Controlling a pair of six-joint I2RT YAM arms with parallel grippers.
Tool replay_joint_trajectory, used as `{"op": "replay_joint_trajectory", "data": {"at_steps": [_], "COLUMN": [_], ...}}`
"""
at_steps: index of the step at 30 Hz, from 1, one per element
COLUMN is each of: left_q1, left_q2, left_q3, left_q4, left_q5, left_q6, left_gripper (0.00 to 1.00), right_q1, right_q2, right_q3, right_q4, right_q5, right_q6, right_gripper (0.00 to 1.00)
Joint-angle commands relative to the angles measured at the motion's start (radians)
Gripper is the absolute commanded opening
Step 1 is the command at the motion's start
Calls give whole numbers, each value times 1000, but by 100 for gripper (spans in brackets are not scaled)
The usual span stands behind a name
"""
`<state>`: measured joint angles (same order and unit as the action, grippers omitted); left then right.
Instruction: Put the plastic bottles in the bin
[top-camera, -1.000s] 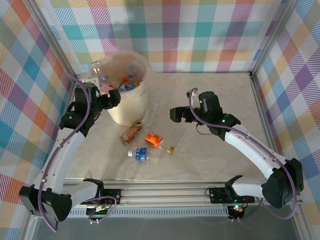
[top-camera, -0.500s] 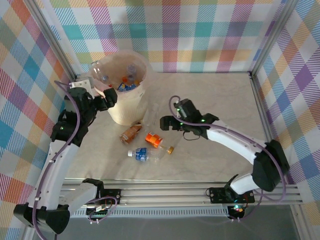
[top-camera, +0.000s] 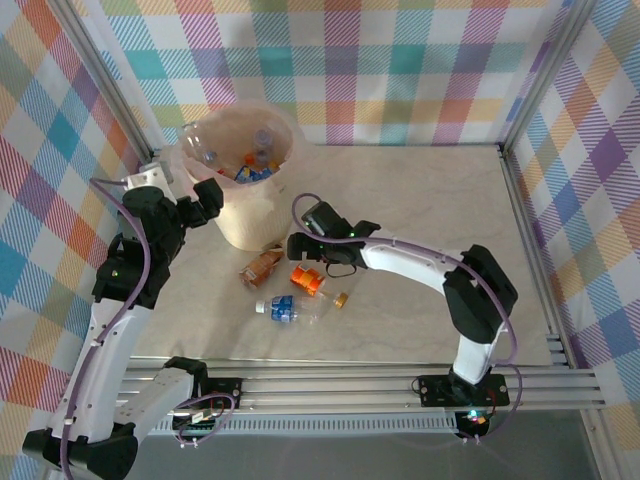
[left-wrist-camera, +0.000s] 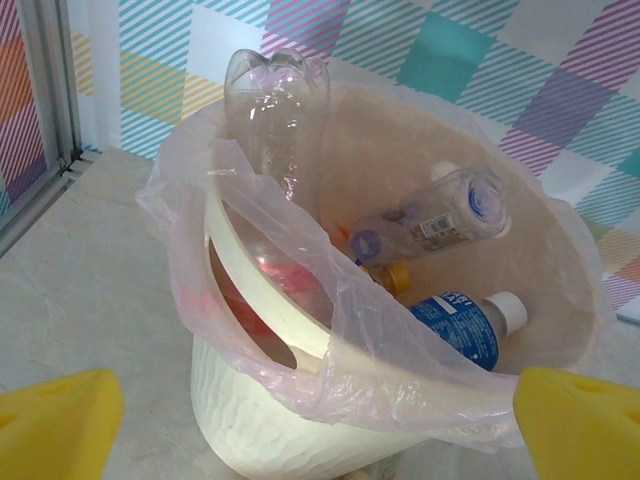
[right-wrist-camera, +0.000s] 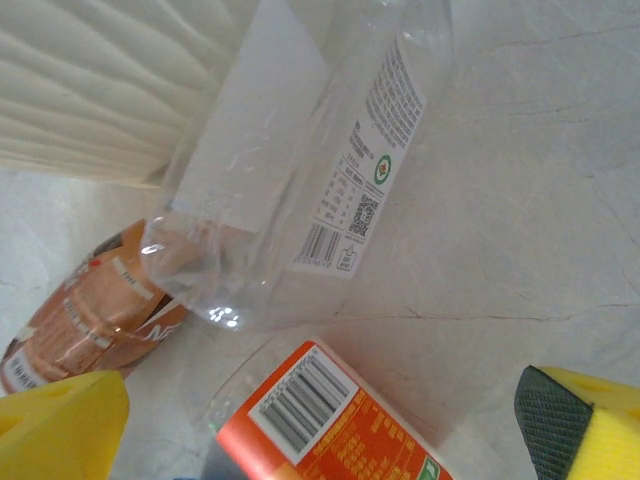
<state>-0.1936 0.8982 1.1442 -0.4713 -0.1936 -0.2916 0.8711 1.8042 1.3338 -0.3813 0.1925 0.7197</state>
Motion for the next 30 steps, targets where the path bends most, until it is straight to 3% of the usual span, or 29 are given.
{"op": "replay_joint_trajectory", "data": {"at_steps": [1, 11, 25, 30], "left_q1": [11, 11, 11, 10], "left_q2": [-11, -4, -8, -10], "left_q3": [-14, -19, -20, -20], "left_q4": [9, 16, 11, 11], "left_q5": [-21, -32, -33, -29], "left_q6": [-8, -10, -7, -9], "left_gripper": [100, 100, 100, 100], "right_q1": [0, 2, 0, -12], "right_q2": [40, 147, 264, 272], "right_q3": [63, 145, 231, 221], "right_q4": [36, 64, 21, 18], "right_q5": [-12, -38, 53, 83], "right_q6": [16, 0, -22, -28], "right_gripper": [100, 100, 100, 94]}}
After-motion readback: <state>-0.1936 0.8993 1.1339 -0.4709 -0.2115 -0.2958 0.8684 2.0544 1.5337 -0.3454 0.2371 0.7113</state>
